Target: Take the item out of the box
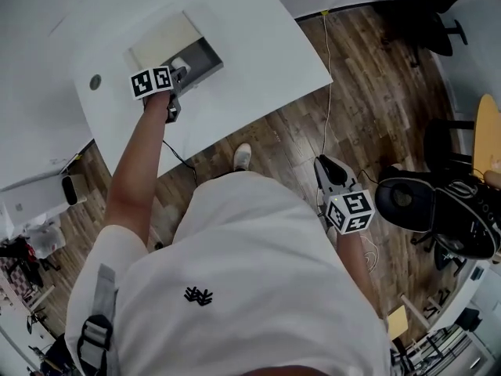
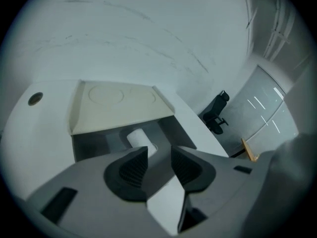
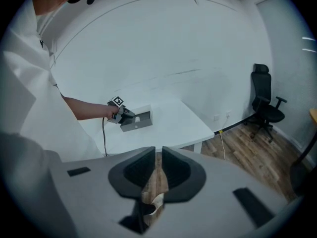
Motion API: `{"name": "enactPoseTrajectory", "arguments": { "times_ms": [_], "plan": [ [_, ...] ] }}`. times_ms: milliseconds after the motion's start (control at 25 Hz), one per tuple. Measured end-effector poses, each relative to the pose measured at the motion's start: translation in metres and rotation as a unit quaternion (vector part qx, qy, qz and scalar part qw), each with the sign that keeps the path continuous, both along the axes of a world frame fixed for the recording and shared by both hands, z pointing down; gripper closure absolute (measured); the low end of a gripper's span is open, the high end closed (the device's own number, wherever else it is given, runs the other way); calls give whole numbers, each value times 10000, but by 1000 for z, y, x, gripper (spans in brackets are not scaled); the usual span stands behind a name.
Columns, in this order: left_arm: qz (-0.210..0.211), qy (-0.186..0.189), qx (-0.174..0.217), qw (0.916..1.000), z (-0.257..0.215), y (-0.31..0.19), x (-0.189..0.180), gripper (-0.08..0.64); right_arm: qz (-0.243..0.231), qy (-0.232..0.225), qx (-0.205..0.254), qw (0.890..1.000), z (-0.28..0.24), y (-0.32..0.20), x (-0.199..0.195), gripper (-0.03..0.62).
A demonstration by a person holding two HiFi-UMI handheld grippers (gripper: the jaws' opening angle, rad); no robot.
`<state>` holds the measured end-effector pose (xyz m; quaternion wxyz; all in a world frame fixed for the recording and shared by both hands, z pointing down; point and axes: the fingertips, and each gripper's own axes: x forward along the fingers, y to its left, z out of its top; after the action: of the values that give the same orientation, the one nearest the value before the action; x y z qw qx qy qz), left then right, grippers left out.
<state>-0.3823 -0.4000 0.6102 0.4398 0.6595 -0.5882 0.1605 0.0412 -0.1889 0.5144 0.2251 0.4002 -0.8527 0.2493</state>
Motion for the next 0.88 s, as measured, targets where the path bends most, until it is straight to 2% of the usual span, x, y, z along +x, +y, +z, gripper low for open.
{"name": "enactPoseTrajectory", "arguments": {
  "times_ms": [240,520,640,880],
  "plan": [
    [-314,334,-331,9984,24,-15,-15,386,199,-18,-57,9998,0,-2,0,548],
    [-481,216,-693,9962,47,-19,-27,353,377,-121,-93,9992,-5,-6,2,552],
    [-503,294,-748,9955,54,-22,-27,321,431,-132,-131,9989,-4,-6,3,552],
    [-417,405,-767,9954,60,-36,-16,315,540,-95,-214,9983,-2,-2,8,554]
  ]
}}
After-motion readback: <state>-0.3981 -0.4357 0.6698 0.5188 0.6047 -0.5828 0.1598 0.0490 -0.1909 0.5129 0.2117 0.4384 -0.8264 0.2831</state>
